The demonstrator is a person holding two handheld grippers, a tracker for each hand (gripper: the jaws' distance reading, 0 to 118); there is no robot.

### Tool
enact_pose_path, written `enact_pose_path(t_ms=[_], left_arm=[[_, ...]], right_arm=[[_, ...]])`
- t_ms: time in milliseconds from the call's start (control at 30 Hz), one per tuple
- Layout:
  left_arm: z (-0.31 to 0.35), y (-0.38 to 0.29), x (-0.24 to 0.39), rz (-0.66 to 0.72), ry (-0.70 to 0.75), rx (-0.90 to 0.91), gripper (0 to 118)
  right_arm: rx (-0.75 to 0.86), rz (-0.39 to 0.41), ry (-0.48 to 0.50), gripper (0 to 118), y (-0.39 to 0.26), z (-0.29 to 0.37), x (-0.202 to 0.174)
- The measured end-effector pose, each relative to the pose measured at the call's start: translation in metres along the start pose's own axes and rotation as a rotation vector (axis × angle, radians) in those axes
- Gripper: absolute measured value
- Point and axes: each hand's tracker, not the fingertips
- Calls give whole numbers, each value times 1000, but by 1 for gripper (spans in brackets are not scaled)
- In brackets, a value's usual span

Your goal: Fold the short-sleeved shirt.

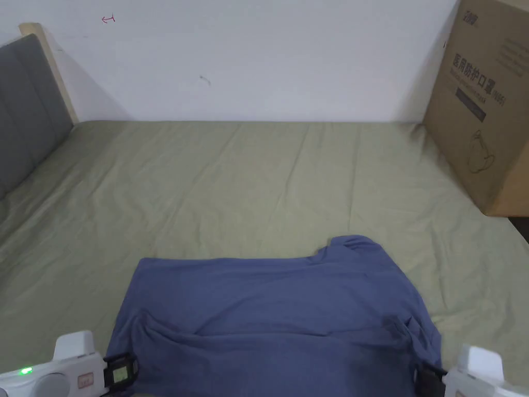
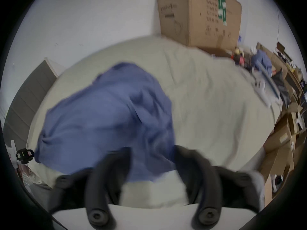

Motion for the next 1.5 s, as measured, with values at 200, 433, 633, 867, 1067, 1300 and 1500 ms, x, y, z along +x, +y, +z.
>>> enact_pose_path(t_ms=[200,433,633,867,1067,1300,1500], left_arm=[[94,47,52,-78,-82,387,102],[151,64,110,-228,-60,779,100],[154,59,130,-249,-64,821,30],[138,59,129,-242,-95,760,0],[114,79,119,-241,-74,673,0],[31,136,89,-200,-79,430,0],[-70,180,56,-128,-68,228,0]], right_arm=[[380,96,59,85,70,93,-47],[667,177,94,85,97,149,-89],[732,212,41,42,92,151,-106],[733,221,35,0,92,142,-106],[711,227,40,0,102,129,-108],[673,243,35,0,124,93,-119],[610,217,24,0,141,48,-123]])
